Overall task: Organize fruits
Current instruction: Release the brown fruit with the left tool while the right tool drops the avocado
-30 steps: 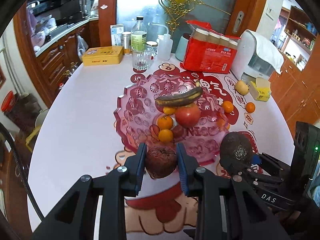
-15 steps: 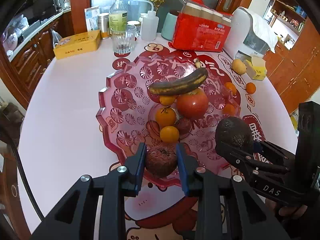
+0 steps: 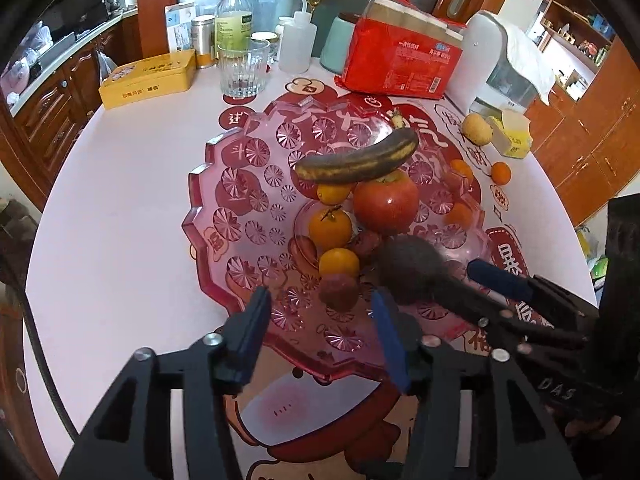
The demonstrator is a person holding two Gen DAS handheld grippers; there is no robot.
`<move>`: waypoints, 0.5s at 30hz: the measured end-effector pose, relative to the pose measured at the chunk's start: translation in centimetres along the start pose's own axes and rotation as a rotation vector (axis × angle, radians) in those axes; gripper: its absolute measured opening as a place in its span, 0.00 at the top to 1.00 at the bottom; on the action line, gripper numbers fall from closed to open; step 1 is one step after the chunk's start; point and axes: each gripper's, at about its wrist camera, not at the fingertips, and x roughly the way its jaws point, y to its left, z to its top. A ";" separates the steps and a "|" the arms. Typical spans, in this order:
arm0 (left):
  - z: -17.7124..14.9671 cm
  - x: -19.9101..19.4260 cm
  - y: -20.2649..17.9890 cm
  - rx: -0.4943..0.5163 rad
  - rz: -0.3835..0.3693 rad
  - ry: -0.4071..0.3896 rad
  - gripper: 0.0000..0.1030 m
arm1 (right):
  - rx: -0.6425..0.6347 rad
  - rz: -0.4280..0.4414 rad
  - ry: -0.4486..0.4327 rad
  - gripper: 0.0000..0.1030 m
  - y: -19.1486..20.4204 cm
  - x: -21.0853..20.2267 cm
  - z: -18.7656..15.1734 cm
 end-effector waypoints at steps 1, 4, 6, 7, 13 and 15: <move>0.0 -0.2 -0.1 -0.001 -0.002 -0.004 0.49 | -0.003 0.000 -0.011 0.42 0.1 -0.3 0.1; -0.2 -0.8 -0.6 0.006 0.003 -0.009 0.46 | 0.001 -0.006 -0.021 0.42 -0.1 -0.9 0.3; -0.5 -1.1 -1.1 0.005 0.004 -0.010 0.43 | 0.019 0.002 -0.025 0.42 -0.5 -1.3 0.1; -0.7 -1.2 -1.3 -0.002 0.004 -0.008 0.43 | 0.025 0.002 -0.025 0.42 -0.6 -1.5 0.0; -2.5 -1.3 -3.3 -0.004 0.001 0.034 0.42 | 0.049 0.004 -0.017 0.42 -2.0 -2.6 -1.1; -3.1 -1.2 -4.2 0.000 0.002 0.045 0.41 | 0.058 0.006 -0.015 0.42 -2.6 -3.1 -1.6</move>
